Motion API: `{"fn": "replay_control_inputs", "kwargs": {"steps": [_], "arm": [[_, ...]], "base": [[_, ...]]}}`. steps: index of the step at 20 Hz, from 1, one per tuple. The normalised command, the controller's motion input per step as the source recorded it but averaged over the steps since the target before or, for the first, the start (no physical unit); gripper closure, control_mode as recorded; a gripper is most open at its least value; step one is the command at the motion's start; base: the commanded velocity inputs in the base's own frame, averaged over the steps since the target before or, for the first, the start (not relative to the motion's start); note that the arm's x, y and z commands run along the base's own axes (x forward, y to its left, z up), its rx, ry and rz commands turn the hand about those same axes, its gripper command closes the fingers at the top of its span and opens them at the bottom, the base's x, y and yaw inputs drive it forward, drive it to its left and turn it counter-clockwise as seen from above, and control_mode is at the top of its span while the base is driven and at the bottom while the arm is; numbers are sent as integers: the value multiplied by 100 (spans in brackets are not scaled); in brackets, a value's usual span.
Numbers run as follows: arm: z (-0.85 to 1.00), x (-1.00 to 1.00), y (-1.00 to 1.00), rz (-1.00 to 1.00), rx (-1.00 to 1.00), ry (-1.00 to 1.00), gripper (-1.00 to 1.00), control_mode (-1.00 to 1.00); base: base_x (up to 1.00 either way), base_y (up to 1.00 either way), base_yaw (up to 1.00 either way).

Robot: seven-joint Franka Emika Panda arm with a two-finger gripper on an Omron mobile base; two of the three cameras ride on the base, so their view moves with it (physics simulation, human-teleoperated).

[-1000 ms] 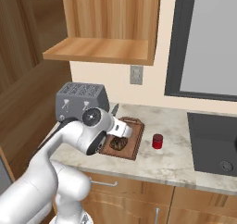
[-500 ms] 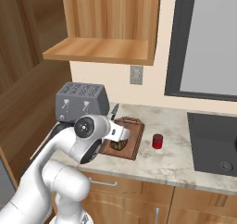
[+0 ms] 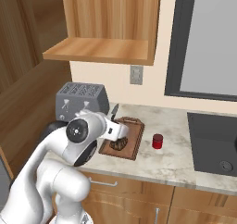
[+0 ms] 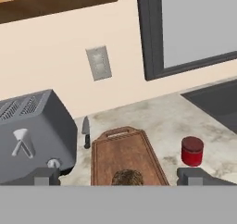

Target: Pick the bread, place it on the cutting board, pick the jam, place it on the counter, and close the cabinet.

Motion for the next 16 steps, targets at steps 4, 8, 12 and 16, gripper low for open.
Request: {"fn": "replay_control_inputs", "kwargs": {"steps": [4,8,12,16], "arm": [[46,-23,17,0,0,-8,-100,-100],[44,-17,24,0,0,-6,-100,-100],[43,-18,18,0,0,-8,-100,-100],[47,-24,15,0,0,-10,-100,-100]], "base": [[0,0,0],[0,0,0],[0,0,0],[0,0,0]]}}
